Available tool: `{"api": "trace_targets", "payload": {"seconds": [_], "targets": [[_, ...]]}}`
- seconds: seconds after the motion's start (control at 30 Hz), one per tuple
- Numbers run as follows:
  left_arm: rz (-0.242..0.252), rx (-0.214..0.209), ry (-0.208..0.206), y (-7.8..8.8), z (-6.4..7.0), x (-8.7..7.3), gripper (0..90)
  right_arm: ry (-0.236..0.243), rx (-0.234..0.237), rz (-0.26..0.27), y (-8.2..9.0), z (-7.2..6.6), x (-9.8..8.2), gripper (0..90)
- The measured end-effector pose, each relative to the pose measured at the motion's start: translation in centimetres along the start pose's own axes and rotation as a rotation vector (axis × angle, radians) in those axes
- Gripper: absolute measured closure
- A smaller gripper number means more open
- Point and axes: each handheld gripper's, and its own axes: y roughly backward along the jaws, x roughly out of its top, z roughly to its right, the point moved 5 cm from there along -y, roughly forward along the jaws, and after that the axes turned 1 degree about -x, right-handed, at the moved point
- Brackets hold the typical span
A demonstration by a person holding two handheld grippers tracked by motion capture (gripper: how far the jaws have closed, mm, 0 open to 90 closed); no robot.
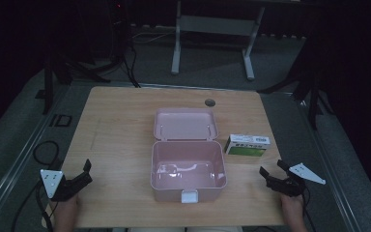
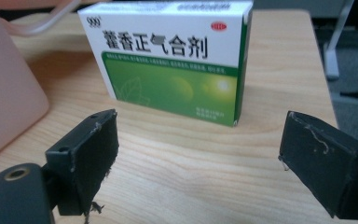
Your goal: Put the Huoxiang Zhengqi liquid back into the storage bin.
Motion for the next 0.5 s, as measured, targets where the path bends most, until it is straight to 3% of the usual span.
{"api": "trace_targets", "payload": {"seconds": [0.1, 0.13, 0.17, 0.37, 0.5], "targets": [[0.002, -0.006, 0.005, 0.06, -0.05, 0.01, 2.7, 0.029, -0.007, 0.009, 0.02, -0.25, 0.03, 13.0], [0.000, -0.007, 0.009, 0.05, -0.08, 0.00, 2.7, 0.037, 0.017, 0.004, -0.04, -0.39, 0.03, 13.0], [0.001, -0.012, 0.010, 0.05, -0.07, 0.00, 2.7, 0.028, 0.072, -0.007, -0.18, -0.53, 0.04, 13.2], [-0.003, -0.021, 0.006, 0.02, 0.04, -0.03, 2.7, 0.024, 0.174, -0.053, -0.38, -0.60, -0.07, 12.9], [-0.006, -0.028, -0.004, -0.01, 0.16, -0.05, 2.7, 0.076, 0.302, -0.158, -0.67, -0.84, -0.29, 13.0]]}}
